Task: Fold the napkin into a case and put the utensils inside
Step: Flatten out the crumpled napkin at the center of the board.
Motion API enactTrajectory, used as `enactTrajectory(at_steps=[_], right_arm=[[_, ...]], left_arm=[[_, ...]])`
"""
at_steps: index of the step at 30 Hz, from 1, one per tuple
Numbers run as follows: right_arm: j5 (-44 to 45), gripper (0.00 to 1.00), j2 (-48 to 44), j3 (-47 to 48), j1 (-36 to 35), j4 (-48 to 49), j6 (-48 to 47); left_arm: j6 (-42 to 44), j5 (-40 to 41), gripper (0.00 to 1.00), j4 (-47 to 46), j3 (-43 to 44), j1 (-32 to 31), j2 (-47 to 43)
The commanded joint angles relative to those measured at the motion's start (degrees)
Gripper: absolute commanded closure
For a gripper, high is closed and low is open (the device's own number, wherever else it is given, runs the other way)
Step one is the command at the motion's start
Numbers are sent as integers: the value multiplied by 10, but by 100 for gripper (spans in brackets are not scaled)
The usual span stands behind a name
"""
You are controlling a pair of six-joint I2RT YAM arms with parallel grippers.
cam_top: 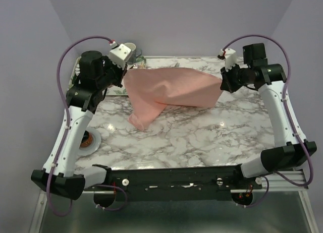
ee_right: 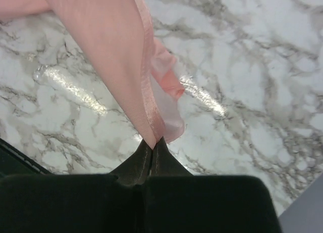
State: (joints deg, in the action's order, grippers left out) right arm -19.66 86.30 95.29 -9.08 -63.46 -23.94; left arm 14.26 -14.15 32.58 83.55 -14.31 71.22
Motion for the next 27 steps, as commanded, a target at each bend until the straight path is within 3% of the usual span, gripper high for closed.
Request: enactTrajectory(at_steps=[1,13,20,24,27], right_arm=[[6,99,-60,102,0,-67,-57],[-50,99,-282,156,1,-59,-115],[-37,99,-327,194,0,-17,-75],[20,99,-279,187,0,-29,-60],[60,99,-256,139,0,16,-45]], left_arm=[[-14,-29,100,39,27,3,-76],[-41,-98,100,109,103,5,-238],[-80,-127,100,117,156,5,-216],[-112,-127,100,109,180,5,-166],[-135,-118,100,94,165,5,-114]])
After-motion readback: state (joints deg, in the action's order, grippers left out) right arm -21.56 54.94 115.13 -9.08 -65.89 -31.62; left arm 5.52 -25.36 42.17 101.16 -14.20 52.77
